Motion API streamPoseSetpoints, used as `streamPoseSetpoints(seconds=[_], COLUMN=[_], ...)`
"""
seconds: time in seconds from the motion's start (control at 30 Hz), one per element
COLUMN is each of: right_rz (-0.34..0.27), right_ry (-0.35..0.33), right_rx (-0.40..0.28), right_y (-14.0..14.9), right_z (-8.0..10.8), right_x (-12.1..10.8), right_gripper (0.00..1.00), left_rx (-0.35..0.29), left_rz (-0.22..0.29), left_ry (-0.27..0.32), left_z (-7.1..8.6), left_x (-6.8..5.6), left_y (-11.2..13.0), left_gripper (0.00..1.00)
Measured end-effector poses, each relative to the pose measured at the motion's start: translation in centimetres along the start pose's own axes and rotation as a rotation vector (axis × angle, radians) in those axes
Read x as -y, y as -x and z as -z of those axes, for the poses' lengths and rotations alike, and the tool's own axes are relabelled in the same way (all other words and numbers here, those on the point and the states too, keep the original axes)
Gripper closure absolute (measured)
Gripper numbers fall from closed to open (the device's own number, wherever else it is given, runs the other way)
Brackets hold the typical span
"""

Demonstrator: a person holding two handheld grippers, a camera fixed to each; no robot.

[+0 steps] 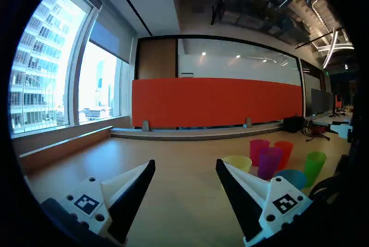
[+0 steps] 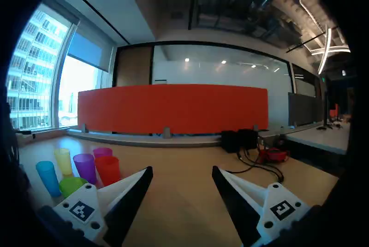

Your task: Pour water

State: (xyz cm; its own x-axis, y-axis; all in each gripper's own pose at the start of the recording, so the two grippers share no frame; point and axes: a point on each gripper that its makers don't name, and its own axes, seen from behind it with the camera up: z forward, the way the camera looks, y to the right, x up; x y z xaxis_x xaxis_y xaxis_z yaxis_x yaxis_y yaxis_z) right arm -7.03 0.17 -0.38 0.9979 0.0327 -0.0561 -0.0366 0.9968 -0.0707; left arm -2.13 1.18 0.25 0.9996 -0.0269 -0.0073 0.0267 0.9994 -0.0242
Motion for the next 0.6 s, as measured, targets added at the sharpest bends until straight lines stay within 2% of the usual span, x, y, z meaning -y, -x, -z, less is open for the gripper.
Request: streamPoseSetpoints(seconds=[0.6], right_rz=[0.0], right_ry=[0.0], right_rx=[0.0], right_y=[0.02], right_z=[-0.02], right_x=[0.0], right_gripper=[0.0], left_rx=[0.001], left_rz=[0.002], left_ry=[0.0], left_z=[-0.07], left_x=[0.06], left_y=[0.07], left_gripper=[0.02])
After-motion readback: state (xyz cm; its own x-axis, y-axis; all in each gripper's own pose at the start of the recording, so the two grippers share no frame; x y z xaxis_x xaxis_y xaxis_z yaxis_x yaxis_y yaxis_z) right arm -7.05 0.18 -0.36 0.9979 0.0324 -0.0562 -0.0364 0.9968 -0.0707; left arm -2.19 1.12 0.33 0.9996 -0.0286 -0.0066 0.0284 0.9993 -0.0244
